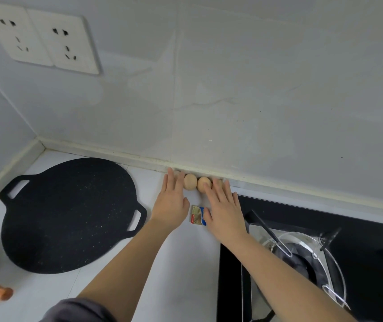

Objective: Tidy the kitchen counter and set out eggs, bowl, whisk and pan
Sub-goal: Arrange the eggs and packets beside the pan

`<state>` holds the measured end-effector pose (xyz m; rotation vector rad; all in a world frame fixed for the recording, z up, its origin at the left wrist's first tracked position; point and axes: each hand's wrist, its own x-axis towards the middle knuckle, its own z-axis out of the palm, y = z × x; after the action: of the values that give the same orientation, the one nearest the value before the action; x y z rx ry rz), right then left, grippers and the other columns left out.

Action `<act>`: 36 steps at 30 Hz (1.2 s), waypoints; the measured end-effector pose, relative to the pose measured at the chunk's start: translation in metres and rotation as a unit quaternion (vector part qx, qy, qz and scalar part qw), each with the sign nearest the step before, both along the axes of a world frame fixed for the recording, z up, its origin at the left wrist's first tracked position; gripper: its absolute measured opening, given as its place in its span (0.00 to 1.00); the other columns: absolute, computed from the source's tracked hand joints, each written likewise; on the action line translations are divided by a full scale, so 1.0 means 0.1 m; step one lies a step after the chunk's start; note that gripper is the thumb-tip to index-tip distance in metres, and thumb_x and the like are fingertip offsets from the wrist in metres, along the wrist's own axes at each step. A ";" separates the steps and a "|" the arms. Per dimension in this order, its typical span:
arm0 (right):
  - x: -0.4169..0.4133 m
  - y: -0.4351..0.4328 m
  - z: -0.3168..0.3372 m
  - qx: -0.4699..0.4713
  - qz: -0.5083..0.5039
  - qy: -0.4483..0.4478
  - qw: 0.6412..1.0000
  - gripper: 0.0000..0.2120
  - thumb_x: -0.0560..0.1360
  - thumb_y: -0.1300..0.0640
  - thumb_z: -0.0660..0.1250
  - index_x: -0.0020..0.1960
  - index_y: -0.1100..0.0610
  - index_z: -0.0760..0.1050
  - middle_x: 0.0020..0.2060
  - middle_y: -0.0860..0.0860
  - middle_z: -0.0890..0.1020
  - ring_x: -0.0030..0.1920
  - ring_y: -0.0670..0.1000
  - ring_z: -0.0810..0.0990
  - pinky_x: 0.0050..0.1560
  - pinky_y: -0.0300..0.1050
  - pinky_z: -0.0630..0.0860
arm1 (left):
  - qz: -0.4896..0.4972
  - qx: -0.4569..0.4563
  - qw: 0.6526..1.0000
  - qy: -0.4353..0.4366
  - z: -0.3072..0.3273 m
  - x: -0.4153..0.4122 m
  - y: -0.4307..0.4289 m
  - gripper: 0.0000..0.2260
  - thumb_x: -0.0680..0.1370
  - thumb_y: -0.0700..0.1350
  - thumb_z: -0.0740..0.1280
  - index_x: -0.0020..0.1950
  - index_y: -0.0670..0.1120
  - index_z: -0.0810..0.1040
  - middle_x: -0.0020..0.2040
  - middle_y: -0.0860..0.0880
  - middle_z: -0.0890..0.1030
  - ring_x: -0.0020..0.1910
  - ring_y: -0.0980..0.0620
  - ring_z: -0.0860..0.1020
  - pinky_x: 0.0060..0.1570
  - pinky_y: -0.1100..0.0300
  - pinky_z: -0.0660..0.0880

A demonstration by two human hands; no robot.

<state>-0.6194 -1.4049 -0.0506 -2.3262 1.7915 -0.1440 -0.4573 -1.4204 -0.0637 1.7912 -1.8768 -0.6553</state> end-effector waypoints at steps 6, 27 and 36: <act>-0.03 0.21 -0.08 -0.056 0.063 -0.035 0.996 0.28 0.75 0.58 0.64 0.75 0.57 0.62 0.74 0.52 0.65 0.75 0.56 0.62 0.73 0.53 0.60 | 0.003 -0.037 0.999 -0.037 0.01 0.10 0.18 0.30 0.78 0.38 0.62 0.77 0.41 0.54 0.78 0.41 0.52 0.77 0.43 0.53 0.72 0.54 0.63; -0.07 0.19 -0.15 -0.053 0.052 -0.061 0.995 0.13 0.70 0.60 0.72 0.55 0.59 0.80 0.56 0.54 0.81 0.56 0.57 0.80 0.51 0.49 0.77 | -0.002 -0.099 0.993 -0.068 -0.13 0.29 0.31 0.12 0.73 0.43 0.72 0.55 0.42 0.78 0.61 0.44 0.76 0.56 0.43 0.76 0.51 0.49 0.75; -0.10 0.16 -0.12 -0.089 0.051 -0.092 0.990 0.08 0.73 0.60 0.68 0.51 0.60 0.79 0.50 0.52 0.80 0.47 0.53 0.78 0.44 0.46 0.78 | 0.041 0.008 0.996 -0.074 0.04 0.29 -0.28 0.21 0.79 0.39 0.63 0.71 0.51 0.67 0.70 0.48 0.65 0.61 0.47 0.72 0.53 0.55 0.73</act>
<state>-0.6297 -1.3887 -0.0626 -2.4283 1.6276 -0.5045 -0.4283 -1.4479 -0.0601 1.9634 -1.8844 -0.5223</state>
